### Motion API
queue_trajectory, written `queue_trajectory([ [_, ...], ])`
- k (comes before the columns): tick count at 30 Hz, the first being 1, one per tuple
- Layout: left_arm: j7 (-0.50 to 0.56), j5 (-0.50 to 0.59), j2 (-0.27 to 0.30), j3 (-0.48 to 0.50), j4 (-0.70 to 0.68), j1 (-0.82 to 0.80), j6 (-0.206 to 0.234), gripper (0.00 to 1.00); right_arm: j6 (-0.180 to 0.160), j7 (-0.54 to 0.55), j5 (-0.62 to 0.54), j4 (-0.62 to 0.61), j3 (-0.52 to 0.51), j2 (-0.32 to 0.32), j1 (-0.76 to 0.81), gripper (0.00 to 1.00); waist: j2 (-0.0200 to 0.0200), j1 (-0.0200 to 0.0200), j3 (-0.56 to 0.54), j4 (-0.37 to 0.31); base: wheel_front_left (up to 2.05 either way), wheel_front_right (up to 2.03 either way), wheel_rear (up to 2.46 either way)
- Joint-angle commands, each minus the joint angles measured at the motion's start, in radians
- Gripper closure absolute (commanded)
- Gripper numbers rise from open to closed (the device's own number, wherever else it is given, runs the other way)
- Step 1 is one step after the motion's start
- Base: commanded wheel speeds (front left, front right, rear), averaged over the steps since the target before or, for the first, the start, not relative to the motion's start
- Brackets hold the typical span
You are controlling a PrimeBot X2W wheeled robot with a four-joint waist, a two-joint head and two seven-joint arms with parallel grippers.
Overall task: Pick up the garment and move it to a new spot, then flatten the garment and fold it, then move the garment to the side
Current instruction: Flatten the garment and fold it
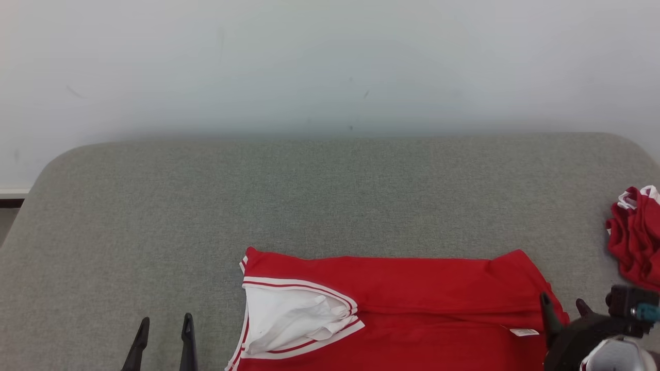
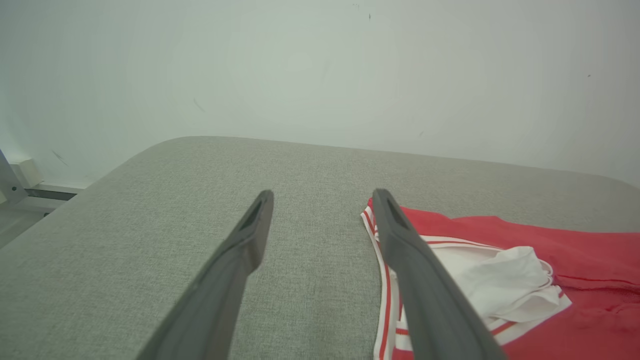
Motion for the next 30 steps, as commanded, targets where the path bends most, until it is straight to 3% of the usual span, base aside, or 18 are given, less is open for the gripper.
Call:
queue_trajectory([
  [1,-0.003,0.003,-0.004,-0.001,0.002,0.000,-0.003,0.00,0.000,0.039,-0.007,0.004,-0.009,-0.013,-0.019,0.00,0.0000,0.0000,0.004,0.004,0.00,0.00,0.00],
  [4,-0.003,0.005,-0.004,-0.008,0.007,-0.011,-0.006,0.00,0.000,0.149,-0.014,0.026,-0.022,-0.032,-0.050,0.00,0.0000,0.0000,0.011,0.013,0.00,0.00,0.00],
  [8,-0.003,0.003,-0.006,-0.014,0.014,-0.021,-0.006,0.00,0.000,0.216,-0.015,0.050,-0.020,-0.066,-0.084,0.00,0.0000,0.0000,0.018,0.025,0.00,0.00,0.00],
  [30,-0.003,0.008,-0.010,-0.025,0.020,-0.063,-0.017,0.00,0.000,0.242,0.016,0.242,0.011,-0.158,-0.153,0.00,0.0000,0.0000,0.081,0.052,0.00,0.00,0.00],
])
